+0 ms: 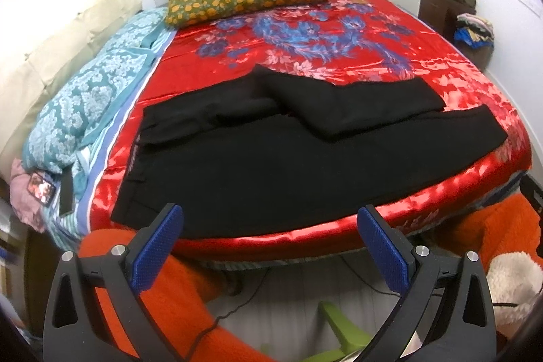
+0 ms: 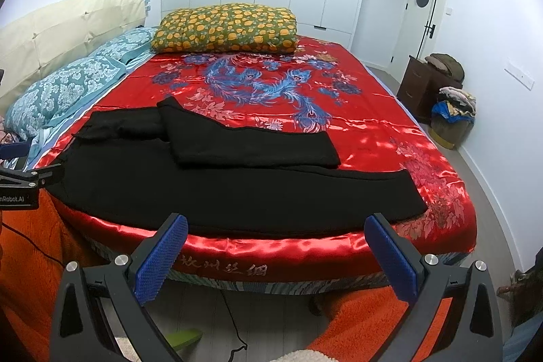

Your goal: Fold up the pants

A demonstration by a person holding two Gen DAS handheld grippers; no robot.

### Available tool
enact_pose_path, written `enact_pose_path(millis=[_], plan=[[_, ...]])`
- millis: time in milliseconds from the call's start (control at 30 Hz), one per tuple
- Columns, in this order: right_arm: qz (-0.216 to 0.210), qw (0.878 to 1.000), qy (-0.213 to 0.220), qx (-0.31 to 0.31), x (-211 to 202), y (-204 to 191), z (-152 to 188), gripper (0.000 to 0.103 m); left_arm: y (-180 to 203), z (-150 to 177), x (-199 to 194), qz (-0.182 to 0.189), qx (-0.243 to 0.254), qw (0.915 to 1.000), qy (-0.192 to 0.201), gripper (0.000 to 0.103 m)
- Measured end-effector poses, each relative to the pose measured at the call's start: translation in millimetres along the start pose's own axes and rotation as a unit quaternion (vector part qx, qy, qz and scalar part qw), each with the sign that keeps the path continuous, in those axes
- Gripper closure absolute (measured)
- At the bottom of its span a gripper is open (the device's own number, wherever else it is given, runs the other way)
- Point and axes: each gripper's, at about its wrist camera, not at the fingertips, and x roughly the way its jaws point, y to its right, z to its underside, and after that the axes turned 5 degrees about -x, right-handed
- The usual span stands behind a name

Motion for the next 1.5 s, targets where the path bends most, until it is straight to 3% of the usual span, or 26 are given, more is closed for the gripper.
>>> enact_pose_path(millis=[733,1167,1500], plan=[[-0.002,1.000,0.004,-0.019,0,-7,-1,0.000,-8,2,0,0.001,-0.013,0.9999,-0.006,0.001],[-0.029,0.998,0.010,-0.053,3,-26,-6,0.000,-31,8,0,-0.012,-0.042,0.9989,-0.014,0.001],[-0.046,0.996,0.060,-0.049,-15,-24,-9,0.000,-27,9,0,0.006,-0.036,0.9993,-0.012,0.001]])
